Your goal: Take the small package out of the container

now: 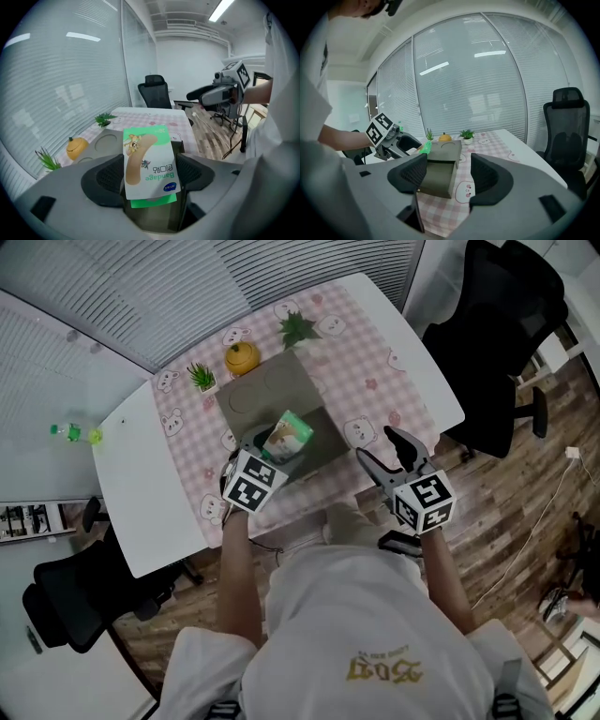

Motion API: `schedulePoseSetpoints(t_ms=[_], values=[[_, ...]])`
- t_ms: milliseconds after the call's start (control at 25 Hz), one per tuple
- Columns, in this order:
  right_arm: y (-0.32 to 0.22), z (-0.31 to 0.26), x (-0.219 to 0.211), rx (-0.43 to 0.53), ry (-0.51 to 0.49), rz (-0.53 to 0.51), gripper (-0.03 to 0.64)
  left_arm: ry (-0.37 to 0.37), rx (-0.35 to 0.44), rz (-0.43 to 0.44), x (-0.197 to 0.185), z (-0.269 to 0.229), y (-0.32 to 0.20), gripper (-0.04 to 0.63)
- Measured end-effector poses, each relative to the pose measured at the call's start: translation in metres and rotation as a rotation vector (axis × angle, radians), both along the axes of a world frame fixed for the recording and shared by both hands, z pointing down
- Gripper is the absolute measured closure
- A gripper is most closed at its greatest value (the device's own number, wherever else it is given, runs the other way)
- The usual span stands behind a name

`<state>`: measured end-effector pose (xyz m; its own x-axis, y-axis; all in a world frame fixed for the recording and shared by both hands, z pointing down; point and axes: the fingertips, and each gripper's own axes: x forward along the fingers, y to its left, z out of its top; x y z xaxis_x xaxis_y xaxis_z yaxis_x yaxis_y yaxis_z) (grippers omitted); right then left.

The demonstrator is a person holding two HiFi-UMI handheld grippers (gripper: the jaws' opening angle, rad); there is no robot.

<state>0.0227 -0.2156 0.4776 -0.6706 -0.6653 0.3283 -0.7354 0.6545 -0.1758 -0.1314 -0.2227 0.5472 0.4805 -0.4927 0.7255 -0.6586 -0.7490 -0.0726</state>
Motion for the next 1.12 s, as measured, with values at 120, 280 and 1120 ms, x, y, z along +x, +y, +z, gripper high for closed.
schedulePoseSetpoints(t_ms=[120,280,1120], values=[[0.003,-0.006,-0.004,0.004,-0.02,0.006,0.318,0.069,0.066,-0.074,-0.002,-0.025,-0.001,0.238],[0.001,-0.019,-0.008,0.041,-0.028,0.025,0.322,0.181,0.16,-0.188,-0.009,-0.062,-0.003,0.238],[0.032,-0.091,0.003,0.233,-0.112,0.134,0.395,0.43,0.441,-0.385,-0.026,-0.166,0.056,0.239]])
